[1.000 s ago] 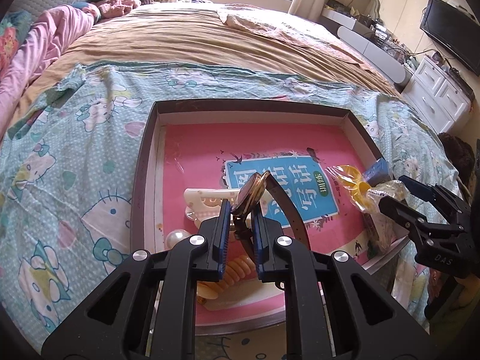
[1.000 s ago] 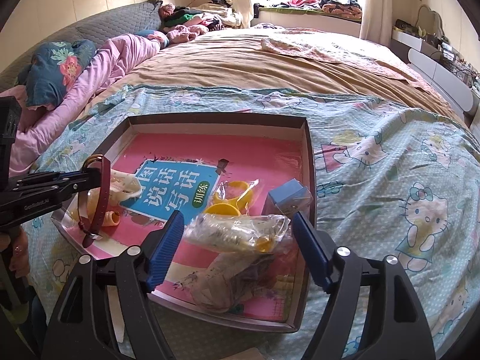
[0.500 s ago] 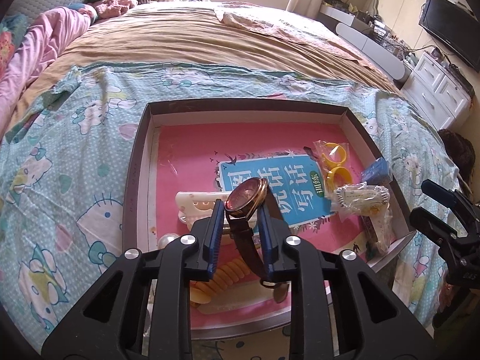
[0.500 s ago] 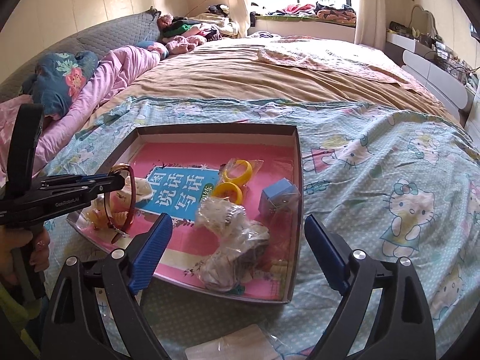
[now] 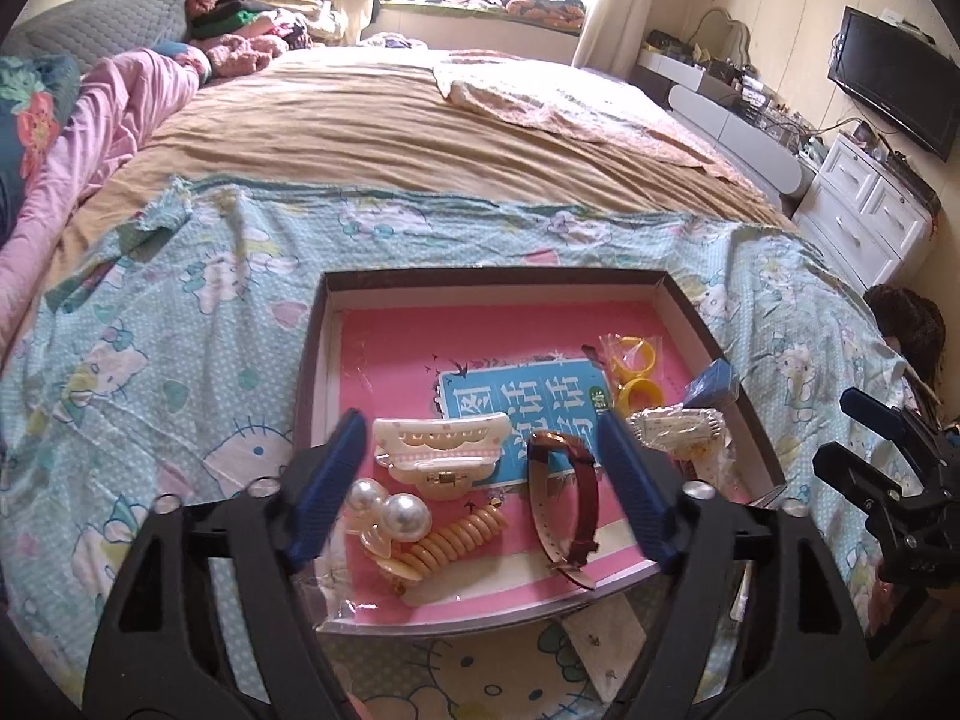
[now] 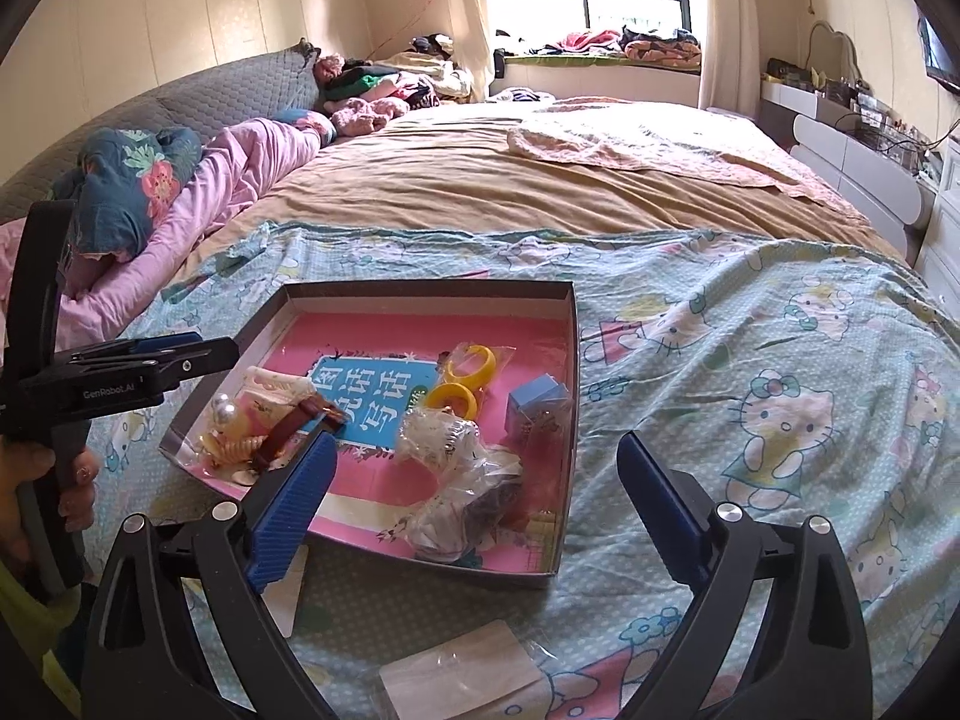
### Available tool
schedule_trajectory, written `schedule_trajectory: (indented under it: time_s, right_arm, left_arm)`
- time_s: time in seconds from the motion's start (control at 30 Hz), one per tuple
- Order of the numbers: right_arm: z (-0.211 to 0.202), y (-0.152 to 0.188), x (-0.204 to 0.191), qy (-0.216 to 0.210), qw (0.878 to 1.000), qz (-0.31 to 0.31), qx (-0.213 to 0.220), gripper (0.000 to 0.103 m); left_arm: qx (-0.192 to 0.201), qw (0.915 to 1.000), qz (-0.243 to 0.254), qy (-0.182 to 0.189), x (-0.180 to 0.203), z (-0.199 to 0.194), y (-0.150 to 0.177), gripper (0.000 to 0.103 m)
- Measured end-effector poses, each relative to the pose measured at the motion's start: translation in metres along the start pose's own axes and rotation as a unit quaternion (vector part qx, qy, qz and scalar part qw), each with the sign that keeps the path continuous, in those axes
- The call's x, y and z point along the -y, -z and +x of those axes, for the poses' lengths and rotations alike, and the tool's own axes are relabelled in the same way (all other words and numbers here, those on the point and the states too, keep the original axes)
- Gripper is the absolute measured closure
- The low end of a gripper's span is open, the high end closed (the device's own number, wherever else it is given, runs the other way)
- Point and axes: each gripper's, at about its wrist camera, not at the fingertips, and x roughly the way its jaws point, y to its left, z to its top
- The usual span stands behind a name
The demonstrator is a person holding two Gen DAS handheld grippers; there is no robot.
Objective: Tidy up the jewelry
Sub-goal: 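Withdraw both open tools from the tray toward the earring card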
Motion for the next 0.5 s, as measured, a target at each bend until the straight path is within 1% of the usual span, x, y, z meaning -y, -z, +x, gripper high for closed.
schedule_trajectory:
  time_s: [0.03,0.1,0.17,0.27,0.5]
  right_arm:
    - [-0.004,0.0,0.0,0.0,1.0,-0.001,0.003,0.009]
    - [-0.011,0.001,-0.002,0.001,1.0,-0.003,0.008,0.008]
    - [-0.016,0.001,-0.003,0.001,1.0,-0.004,0.012,0.008]
    - [-0.024,0.002,-0.005,0.001,1.0,-0.006,0.017,0.008]
    - [-0.039,0.008,-0.01,0.004,1.0,-0.016,0.02,0.007]
  left_arm:
    - [0.004,1.0,0.0,-0.001,0.0,-0.003,0.0,0.019]
    - [0.012,0.9999,-0.001,-0.001,0.001,-0.012,0.001,0.016]
    - [0.018,0.9998,0.0,-0.003,0.002,-0.02,0.002,0.012]
    - [0.024,0.9997,0.001,-0.002,0.004,-0.03,0.004,0.01]
    - [0.032,0.9995,0.004,0.002,0.007,-0.047,0.015,0.01]
